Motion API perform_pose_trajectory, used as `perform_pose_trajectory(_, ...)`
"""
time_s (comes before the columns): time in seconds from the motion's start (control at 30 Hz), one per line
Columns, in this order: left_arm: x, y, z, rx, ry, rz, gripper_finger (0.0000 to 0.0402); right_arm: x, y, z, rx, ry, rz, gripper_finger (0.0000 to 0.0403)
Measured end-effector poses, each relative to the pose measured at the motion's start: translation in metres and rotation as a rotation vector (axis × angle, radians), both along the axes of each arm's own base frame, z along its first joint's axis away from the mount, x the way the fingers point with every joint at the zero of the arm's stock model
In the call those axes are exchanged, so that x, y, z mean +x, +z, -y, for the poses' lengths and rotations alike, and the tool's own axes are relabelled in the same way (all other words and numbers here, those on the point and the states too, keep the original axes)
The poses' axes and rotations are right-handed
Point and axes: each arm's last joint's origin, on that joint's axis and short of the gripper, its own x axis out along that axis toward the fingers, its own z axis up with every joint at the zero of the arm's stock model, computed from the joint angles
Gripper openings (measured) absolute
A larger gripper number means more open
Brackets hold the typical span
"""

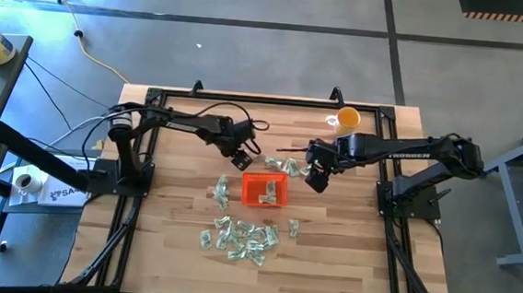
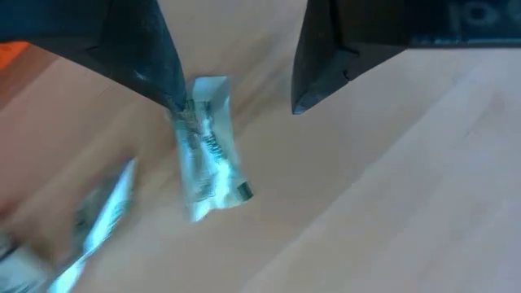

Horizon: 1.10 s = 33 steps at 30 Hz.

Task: Pick and place Stevia / Truvia into bins
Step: Put the stevia packet into the orange bin

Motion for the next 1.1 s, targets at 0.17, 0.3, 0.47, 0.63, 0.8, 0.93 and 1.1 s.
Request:
perform_pose_trajectory(0.17, 0.011, 0.003, -0.006, 0.023, -0.01, 0.125, 0.0197, -0.001, 0.0, 0.008, 0.01, -0.018, -0.003, 0.0291)
perform_pose_trajectory(0.3, 0.013, 0.005, -0.009, 0.056, -0.043, 0.153, 0.0131, -0.002, 0.0, 0.014, 0.026, -0.04, -0.004, 0.0291)
perform_pose_trajectory(0.47, 0.009, -0.003, -0.015, 0.056, -0.07, 0.101, 0.0037, -0.003, 0.0, 0.017, 0.044, -0.032, -0.006, 0.0291)
perform_pose_trajectory(0.63, 0.006, -0.002, -0.019, 0.053, -0.083, 0.094, 0.0027, -0.004, -0.001, 0.017, 0.043, -0.032, -0.016, 0.0291)
perform_pose_trajectory(0.8, -0.001, 0.009, -0.022, 0.026, -0.084, 0.071, 0.0022, -0.004, -0.001, 0.017, 0.039, -0.032, -0.019, 0.0291)
perform_pose_trajectory(0.93, 0.001, 0.024, -0.021, 0.012, -0.07, 0.156, 0.0036, -0.004, -0.001, 0.017, 0.034, -0.03, -0.02, 0.0291)
perform_pose_trajectory(1.1, 0.004, 0.026, -0.022, -0.033, 0.051, 0.224, 0.016, -0.004, -0.001, 0.017, 0.027, -0.028, -0.02, 0.0291)
